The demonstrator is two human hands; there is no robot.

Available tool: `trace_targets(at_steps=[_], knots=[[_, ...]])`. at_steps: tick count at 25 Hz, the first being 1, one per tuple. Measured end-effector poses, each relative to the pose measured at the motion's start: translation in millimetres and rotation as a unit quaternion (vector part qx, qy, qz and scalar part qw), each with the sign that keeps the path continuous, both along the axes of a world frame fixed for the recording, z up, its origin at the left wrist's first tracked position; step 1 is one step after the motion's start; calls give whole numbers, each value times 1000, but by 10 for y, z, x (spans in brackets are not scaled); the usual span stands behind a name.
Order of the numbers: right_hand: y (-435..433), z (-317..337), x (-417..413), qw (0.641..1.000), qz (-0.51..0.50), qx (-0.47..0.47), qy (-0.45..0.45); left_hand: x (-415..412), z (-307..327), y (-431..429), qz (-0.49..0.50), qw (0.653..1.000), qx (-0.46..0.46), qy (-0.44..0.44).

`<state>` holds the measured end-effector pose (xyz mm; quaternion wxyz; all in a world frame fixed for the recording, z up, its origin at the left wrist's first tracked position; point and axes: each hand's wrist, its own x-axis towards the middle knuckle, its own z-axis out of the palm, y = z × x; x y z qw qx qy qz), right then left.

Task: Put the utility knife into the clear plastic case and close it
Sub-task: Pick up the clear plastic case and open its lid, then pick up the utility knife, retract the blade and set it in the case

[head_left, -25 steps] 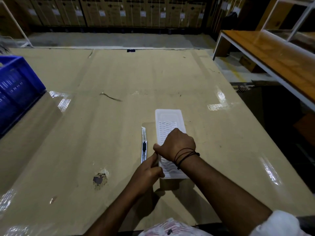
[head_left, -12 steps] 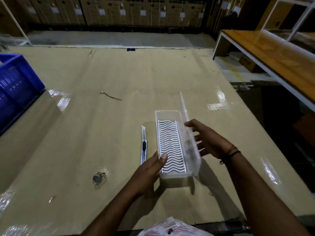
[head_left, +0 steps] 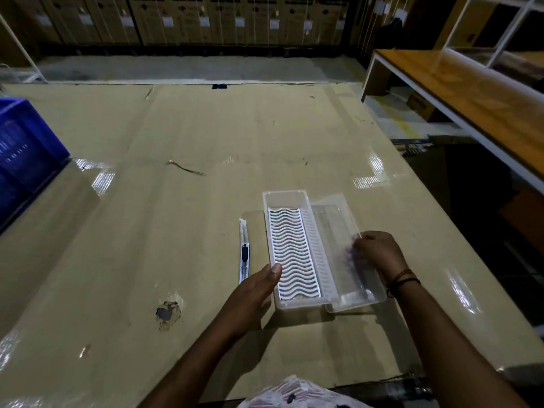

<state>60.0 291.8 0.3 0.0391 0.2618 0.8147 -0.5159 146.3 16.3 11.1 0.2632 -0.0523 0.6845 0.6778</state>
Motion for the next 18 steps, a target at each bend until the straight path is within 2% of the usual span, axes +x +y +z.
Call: trace_targets(at_steps=[2,5,7,9,11,12,15,18], knots=[[23,-40,-15,987,31,158,15,-1,-25,-7,3,1000,6,-6],[-39,-67,-38,969,48,240,38,-33,-136,-50,40,999,-27,12],[-131,-53,-56,957,57,273,75,-42,-186,-83,101,990,-94,38],[-275,13,-75,947,77,285,128,-36,-215,-173,150,947,-259,114],[-473,117,-64,936,102,283,186,-35,-207,-251,171,874,-416,182],[-579,166,-50,928,115,282,214,-51,-180,-259,172,855,-450,193],[-917,282,21,906,163,281,272,-136,-203,-217,143,833,-507,166],[-1280,335,63,888,231,278,285,-216,-233,-186,104,813,-557,135]])
